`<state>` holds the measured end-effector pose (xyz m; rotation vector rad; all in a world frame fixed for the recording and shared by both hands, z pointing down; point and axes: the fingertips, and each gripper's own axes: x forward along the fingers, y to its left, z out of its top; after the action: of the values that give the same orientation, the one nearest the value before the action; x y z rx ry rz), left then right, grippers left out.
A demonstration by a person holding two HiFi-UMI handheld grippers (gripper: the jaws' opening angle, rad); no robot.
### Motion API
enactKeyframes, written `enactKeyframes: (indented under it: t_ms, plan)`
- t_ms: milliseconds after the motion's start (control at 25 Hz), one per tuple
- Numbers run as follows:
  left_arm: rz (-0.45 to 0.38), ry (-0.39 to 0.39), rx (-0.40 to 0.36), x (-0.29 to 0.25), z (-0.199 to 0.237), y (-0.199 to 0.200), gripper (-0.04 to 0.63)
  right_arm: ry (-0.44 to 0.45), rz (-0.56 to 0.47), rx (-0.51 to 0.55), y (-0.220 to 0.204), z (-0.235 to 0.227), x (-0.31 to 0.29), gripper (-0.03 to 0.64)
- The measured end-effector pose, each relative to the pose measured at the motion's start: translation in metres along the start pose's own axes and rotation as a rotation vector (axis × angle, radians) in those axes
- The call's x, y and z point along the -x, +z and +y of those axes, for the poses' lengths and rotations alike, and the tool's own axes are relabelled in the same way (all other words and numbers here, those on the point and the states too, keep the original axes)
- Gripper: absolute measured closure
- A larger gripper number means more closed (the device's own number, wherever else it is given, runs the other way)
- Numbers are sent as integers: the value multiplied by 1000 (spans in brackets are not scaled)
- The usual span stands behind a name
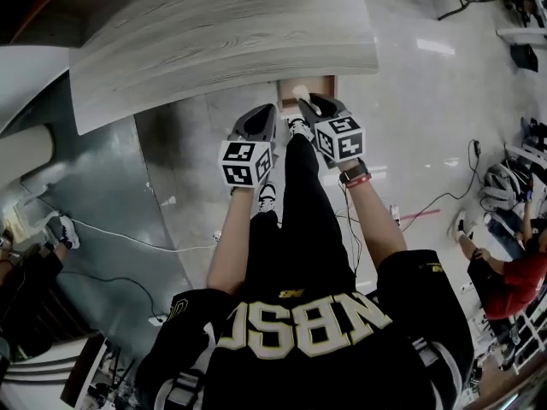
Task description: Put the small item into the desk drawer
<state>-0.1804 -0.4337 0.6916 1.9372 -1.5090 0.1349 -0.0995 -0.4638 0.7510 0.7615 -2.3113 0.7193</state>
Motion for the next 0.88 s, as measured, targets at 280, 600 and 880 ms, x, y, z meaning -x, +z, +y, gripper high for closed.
enactKeyframes:
  t_ms: [280, 600, 880]
  plan:
    - [7, 32, 17, -16, 14, -17, 581, 29, 77, 89, -17, -12, -30, 500]
    - [34, 63, 64, -33, 31, -49, 581, 63, 164, 238, -40, -17, -60, 500]
    - [60, 75, 90, -49, 43, -71, 581, 88, 240, 409, -64, -26, -87, 499]
